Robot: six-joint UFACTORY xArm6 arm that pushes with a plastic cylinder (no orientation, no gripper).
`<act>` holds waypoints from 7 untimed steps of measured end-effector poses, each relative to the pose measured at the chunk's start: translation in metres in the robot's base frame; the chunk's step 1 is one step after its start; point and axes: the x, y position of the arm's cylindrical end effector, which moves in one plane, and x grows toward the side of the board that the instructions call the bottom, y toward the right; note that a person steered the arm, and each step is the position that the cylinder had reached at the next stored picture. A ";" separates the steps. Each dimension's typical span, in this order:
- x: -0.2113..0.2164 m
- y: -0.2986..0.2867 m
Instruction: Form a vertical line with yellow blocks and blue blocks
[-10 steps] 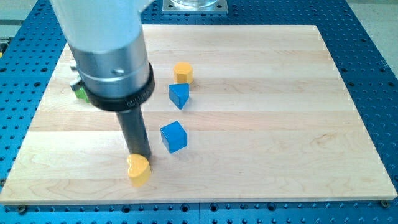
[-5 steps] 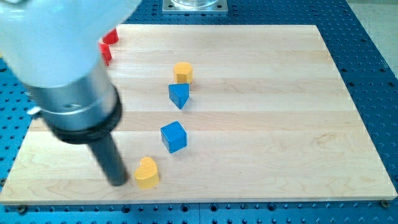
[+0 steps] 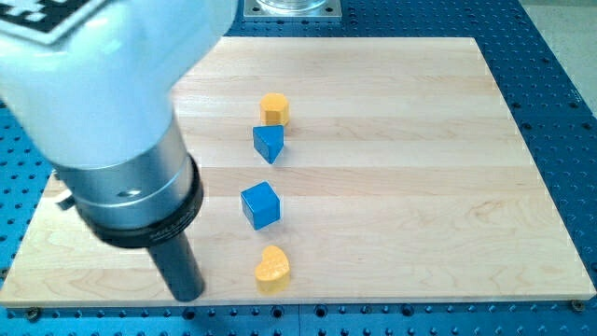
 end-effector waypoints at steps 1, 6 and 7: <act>-0.051 0.026; -0.067 0.123; -0.063 0.151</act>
